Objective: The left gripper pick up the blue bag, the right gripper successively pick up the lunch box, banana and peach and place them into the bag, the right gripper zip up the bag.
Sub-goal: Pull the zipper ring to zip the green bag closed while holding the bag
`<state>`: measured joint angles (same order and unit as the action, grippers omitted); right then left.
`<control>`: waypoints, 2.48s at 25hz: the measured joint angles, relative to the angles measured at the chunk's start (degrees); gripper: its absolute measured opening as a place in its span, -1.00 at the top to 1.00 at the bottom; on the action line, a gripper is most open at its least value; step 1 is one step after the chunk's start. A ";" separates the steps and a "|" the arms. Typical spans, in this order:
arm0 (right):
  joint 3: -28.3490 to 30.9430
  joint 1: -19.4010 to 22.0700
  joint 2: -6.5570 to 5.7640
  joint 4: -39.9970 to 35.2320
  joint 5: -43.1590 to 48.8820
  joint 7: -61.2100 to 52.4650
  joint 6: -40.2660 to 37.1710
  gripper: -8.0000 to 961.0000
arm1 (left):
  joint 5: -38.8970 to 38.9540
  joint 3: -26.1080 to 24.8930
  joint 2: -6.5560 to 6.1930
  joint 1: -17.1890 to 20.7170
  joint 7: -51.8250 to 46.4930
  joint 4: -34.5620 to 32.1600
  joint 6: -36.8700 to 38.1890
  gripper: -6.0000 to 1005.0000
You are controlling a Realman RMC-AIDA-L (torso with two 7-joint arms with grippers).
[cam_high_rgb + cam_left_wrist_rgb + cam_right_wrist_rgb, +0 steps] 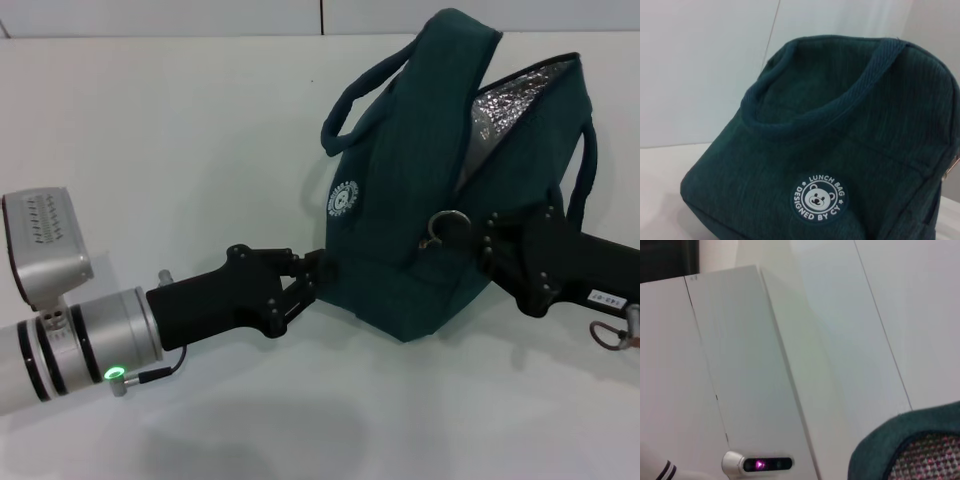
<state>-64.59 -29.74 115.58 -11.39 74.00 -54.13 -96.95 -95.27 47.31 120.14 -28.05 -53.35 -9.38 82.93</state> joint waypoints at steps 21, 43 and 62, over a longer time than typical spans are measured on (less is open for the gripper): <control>-0.01 0.37 -0.01 -2.80 -6.91 -0.20 -5.65 0.96 | -0.36 0.94 -0.24 0.11 -1.99 1.24 -0.59 0.77; 0.59 -0.54 -0.41 -8.60 -11.13 -8.74 -0.67 0.95 | -0.38 2.64 -0.48 1.73 -4.93 0.74 0.16 0.78; -4.40 -6.32 -0.18 -9.36 -10.50 -9.83 1.37 0.95 | 2.68 2.40 -0.46 2.94 -5.60 0.06 0.85 0.76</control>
<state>-68.99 -36.07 115.40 -20.75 63.50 -63.96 -95.58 -92.59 49.71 119.68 -25.11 -58.95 -9.32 83.77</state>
